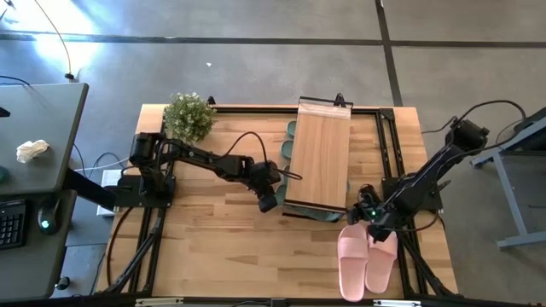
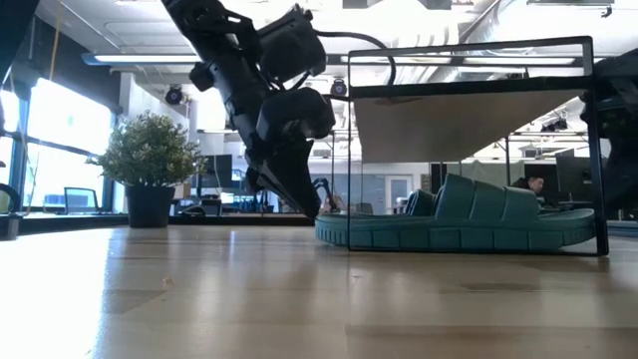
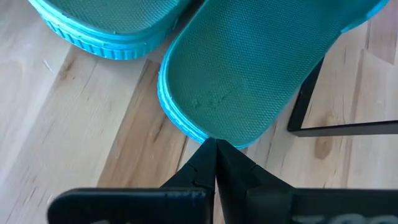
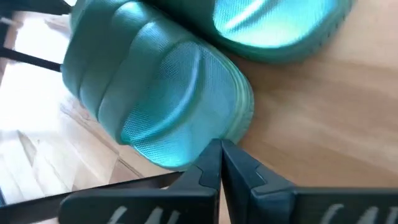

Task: Pick and place slides into the shelf
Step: Put the green slide under the shelf

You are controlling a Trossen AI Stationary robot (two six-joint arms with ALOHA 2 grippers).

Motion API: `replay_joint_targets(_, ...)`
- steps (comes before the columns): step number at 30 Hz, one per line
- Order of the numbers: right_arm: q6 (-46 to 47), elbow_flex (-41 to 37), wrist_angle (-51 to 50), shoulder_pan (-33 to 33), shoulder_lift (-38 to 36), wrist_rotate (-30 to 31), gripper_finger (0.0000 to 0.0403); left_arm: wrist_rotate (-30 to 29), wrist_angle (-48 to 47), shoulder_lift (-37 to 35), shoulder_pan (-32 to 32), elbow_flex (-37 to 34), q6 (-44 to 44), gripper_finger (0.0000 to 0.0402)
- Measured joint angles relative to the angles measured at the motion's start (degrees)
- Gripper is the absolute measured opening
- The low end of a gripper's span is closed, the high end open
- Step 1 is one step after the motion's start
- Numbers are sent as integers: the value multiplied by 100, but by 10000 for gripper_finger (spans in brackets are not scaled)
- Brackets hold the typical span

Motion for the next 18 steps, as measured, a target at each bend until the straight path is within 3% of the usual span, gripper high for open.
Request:
replay_joint_targets(8, -565, 0, -592, 419, 1, 436, 0, -16, 134, 2, -25, -2, 340, 0)
replay_joint_targets(18, -2518, 2, -154, 1260, 1, 1115, 0, 8, 197, 19, -17, -2, 356, 0)
